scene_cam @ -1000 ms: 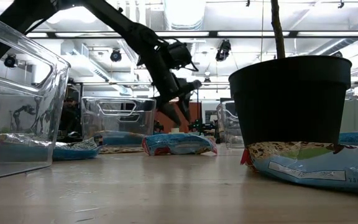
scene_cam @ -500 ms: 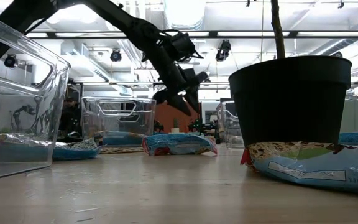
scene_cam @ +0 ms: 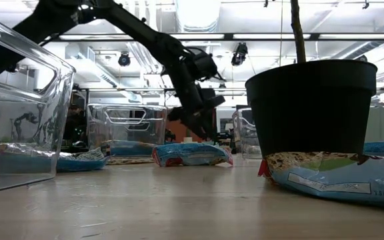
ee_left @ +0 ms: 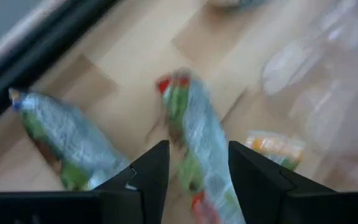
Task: Pick and place Granola Bars by type
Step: Put the top red granola bar into the top right transparent bin
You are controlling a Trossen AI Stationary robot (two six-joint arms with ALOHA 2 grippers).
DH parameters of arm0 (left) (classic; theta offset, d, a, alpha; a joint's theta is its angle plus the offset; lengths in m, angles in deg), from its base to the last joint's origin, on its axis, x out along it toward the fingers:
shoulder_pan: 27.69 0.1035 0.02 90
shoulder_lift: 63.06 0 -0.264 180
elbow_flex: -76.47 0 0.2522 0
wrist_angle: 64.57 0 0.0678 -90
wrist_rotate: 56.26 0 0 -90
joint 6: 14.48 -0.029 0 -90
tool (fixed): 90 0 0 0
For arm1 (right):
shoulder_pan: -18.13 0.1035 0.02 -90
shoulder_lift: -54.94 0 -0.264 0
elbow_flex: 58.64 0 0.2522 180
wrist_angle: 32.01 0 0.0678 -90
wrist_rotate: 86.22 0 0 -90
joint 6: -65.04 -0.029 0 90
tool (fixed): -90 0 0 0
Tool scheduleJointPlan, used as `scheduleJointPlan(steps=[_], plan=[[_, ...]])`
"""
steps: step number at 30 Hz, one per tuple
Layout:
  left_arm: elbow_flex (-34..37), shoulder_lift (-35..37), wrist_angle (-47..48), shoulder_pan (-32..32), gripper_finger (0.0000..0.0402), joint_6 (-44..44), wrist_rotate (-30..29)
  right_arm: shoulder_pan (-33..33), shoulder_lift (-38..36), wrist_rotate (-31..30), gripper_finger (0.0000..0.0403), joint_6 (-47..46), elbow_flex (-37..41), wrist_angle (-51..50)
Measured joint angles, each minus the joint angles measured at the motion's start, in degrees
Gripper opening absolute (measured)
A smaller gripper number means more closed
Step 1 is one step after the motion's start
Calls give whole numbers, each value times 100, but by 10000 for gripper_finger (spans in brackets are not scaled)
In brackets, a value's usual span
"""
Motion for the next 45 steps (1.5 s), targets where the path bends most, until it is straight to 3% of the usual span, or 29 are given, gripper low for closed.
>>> scheduleJointPlan(steps=[14, 22, 27, 33, 45], plan=[[-338, -103, 60, 65, 147, -754, -88, 2, 19, 15, 224, -62, 0, -5], [-465, -102, 264, 99, 149, -785, 362, 7, 19, 15, 224, -56, 0, -3], [-431, -101, 288, 162, 182, -702, 531, 7, 19, 15, 224, -58, 0, -3], [-458, -101, 780, 180, 228, -386, 39, 4, 19, 15, 224, -58, 0, -4], [-459, -101, 1130, 43, 231, -216, 31, 4, 19, -4, 224, 8, 0, -1]])
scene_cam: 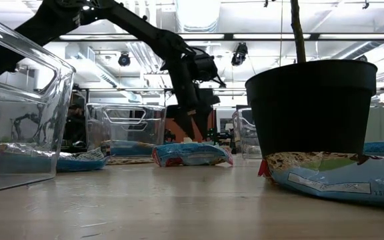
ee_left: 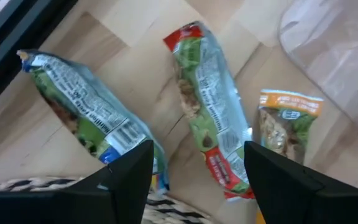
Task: Pick and place Granola Bars by type
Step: Put the top red granola bar into the top right transparent bin
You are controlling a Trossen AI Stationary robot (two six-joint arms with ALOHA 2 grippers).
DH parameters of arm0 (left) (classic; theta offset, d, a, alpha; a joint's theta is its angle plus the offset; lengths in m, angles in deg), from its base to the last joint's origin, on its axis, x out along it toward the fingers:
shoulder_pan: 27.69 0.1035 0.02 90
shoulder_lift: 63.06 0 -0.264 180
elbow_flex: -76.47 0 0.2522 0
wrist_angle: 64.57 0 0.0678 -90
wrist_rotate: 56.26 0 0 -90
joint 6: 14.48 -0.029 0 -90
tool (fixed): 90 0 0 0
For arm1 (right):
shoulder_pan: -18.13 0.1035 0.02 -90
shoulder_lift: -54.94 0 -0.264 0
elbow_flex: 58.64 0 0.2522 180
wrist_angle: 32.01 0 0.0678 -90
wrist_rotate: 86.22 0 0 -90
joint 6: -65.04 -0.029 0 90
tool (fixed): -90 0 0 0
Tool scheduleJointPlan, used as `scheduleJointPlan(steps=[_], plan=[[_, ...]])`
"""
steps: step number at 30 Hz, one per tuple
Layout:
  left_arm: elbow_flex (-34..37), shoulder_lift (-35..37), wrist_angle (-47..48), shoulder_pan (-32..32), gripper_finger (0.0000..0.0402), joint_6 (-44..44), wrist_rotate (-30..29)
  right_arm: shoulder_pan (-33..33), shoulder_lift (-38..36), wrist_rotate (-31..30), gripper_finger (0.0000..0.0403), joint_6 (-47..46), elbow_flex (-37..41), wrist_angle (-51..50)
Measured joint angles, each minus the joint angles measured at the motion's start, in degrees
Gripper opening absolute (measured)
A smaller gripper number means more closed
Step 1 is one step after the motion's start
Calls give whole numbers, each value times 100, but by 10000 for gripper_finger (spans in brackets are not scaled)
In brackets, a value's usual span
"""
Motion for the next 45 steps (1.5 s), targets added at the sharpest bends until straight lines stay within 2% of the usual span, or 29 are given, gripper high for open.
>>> scheduleJointPlan(steps=[30, 35, 39, 45], plan=[[19, -326, 41, -125, 231, -39, 186, 0, -1, 44, 224, 63, 0, -2], [-5, -326, -24, -127, 229, -117, 400, 2, -1, 44, 224, 87, 0, -2], [6, -326, -27, -121, 208, -110, 402, 2, -1, 42, 224, 89, 0, -2], [20, -326, -26, -121, 149, -108, 415, 0, -1, 42, 224, 86, 0, -2]])
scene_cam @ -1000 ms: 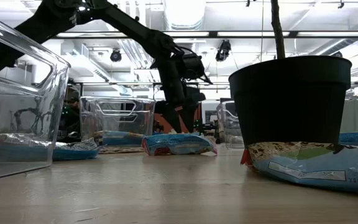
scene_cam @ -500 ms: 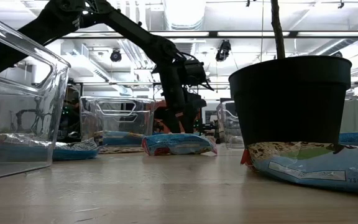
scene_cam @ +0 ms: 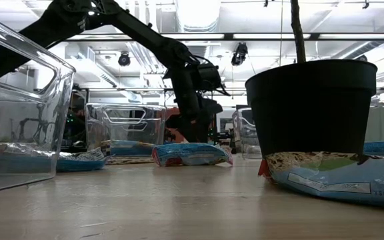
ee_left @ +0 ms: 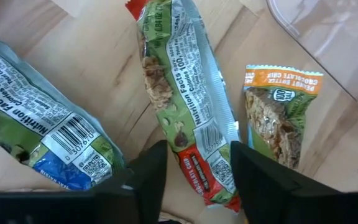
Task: Pick and place Granola Bars by type
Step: Put the top red granola bar into the top right transparent bin
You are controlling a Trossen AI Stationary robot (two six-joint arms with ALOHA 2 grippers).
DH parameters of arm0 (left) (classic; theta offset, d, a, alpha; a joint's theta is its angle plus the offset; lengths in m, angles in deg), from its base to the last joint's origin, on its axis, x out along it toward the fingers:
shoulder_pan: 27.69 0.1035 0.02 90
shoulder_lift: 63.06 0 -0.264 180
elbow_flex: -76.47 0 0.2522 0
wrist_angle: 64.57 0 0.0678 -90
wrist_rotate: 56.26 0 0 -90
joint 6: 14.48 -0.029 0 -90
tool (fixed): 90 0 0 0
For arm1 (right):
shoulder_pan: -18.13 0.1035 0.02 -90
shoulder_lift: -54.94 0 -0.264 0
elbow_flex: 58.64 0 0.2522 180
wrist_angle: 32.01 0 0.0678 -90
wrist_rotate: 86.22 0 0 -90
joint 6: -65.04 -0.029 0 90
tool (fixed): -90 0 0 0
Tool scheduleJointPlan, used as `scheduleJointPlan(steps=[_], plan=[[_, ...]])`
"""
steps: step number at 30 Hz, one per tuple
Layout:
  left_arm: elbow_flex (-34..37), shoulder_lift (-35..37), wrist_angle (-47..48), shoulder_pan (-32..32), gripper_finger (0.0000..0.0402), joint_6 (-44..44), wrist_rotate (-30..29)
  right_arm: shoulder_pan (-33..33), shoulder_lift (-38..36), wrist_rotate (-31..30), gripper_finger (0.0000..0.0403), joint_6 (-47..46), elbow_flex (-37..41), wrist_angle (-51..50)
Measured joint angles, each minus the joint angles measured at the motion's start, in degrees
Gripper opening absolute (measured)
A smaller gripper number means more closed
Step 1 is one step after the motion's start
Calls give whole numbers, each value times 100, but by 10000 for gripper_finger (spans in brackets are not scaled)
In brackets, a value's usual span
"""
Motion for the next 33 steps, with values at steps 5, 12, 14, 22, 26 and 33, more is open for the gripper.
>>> scheduleJointPlan(steps=[5, 12, 14, 22, 26, 33], plan=[[6, 0, 0, 0, 99, 80, 0, 0, 0, -2, 224, 1, 0, 0], [13, 0, 0, 24, 16, 135, -46, 0, 0, -9, 224, 67, 0, 0], [15, 0, 0, 28, 6, 143, -44, 0, 0, -20, 224, 68, 0, 0], [15, 0, 2, 42, 0, 155, -49, -4, 0, -20, 224, 112, 0, 0], [15, 25, 18, 56, 0, 231, -92, -4, -2, -18, 224, 112, 0, 0], [-341, 247, 271, 115, 0, 248, -127, -2, -2, -40, 224, 113, 0, 0]])
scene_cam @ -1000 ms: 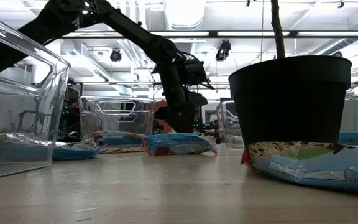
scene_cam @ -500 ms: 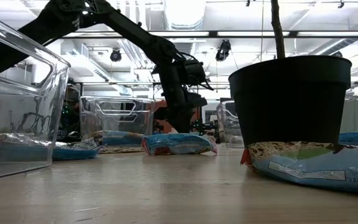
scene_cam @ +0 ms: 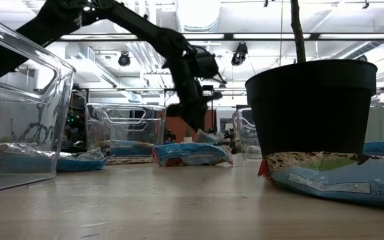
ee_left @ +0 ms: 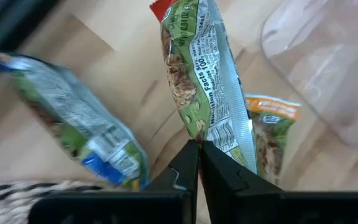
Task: Pick and place Granola Bars by type
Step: Put the top red granola bar into the top right transparent bin
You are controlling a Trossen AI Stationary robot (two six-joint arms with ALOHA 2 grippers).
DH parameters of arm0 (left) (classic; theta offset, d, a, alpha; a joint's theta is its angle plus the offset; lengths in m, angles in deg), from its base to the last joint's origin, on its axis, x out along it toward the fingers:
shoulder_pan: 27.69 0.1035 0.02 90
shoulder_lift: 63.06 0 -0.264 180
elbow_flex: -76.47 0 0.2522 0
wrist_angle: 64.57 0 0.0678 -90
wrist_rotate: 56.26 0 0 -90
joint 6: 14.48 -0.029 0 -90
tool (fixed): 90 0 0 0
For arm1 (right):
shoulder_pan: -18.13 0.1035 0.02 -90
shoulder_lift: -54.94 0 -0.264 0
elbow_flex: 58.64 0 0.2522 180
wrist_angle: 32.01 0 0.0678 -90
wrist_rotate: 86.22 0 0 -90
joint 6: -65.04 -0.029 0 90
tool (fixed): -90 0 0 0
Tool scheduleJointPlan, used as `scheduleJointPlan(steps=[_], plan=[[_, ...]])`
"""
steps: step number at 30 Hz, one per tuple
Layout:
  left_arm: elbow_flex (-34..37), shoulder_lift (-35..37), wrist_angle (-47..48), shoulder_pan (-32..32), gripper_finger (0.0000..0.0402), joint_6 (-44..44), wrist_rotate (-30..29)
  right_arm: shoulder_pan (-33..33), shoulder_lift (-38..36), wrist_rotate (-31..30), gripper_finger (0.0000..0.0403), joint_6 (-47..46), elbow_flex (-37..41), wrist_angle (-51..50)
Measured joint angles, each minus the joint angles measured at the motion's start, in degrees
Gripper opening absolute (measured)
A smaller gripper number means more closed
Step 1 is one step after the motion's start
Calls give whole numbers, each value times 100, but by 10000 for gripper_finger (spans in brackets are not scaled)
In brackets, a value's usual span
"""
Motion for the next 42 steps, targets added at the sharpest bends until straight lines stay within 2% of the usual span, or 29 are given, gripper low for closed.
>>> scheduleJointPlan(steps=[10, 19, 30, 42], plan=[[-986, 11, 797, 25, 0, -228, -244, 0, 0, -19, 224, -205, 0, 2], [-2450, 11, 1577, 46, 0, -661, -560, 2, 0, -190, 224, -1014, 0, 106], [-2170, 947, 1146, 62, 0, -1214, -568, 2, 37, -204, 224, -673, 13, 1097], [-2159, 1326, 452, -65, 0, -1439, 414, -61, 520, -152, 224, -410, 316, 1857]])
